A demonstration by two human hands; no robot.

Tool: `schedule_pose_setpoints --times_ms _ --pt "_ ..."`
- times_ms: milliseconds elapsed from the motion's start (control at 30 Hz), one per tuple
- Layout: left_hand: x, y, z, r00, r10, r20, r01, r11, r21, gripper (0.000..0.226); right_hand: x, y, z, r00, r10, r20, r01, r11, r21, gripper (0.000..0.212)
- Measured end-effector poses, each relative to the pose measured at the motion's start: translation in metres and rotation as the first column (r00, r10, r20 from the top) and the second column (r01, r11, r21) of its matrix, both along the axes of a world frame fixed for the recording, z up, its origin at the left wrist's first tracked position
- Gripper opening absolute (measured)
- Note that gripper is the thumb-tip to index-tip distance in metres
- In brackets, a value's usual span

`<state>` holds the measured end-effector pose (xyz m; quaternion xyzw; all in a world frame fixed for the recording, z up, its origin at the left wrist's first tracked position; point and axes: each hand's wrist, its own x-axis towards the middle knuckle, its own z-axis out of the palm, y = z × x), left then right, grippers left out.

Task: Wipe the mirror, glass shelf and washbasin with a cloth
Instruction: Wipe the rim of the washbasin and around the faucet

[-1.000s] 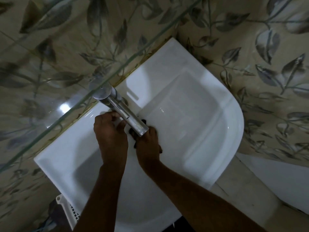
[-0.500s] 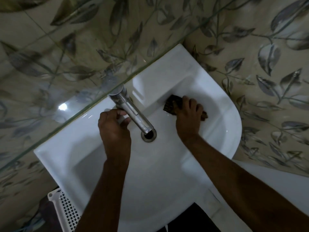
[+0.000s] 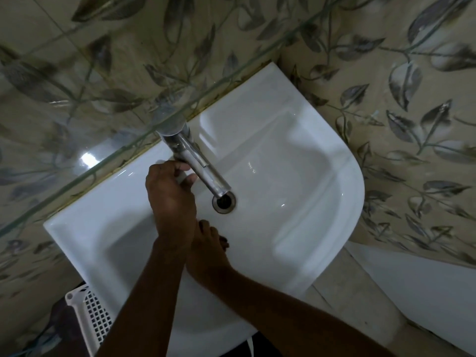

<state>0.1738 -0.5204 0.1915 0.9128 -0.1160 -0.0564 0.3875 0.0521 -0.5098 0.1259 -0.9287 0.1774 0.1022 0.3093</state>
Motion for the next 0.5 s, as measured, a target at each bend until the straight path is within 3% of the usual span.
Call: schedule_pose_setpoints --times_ms 100,200,300,367,500 --pt "-0.01 0.005 -0.007 0.986 -0.078 0.146 0.063 0.992 0.105 0.013 -0.018 -0.015 0.0 0.96 0.24 0.147 -0.233 0.971 -0.062 0.031" --pt "-0.034 0.006 -0.009 0.939 -0.2 0.279 0.151 0.97 0.189 0.014 -0.03 -0.052 -0.019 0.949 0.31 0.051 -0.293 0.932 -0.211 0.042" --pt "-0.054 0.007 -0.012 0.964 -0.222 0.15 0.194 0.965 0.179 0.014 -0.04 -0.101 -0.027 0.967 0.245 -0.073 -0.255 0.899 -0.357 0.059" --pt "-0.066 0.011 -0.019 0.963 -0.255 0.087 0.235 0.952 0.196 0.015 -0.045 -0.138 -0.027 0.973 0.21 -0.095 -0.229 0.846 -0.482 0.048" --pt "-0.084 0.02 -0.034 0.966 -0.251 -0.069 0.26 0.948 0.183 0.023 -0.043 -0.218 -0.007 0.992 0.104 -0.068 -0.122 0.718 -0.685 0.052"
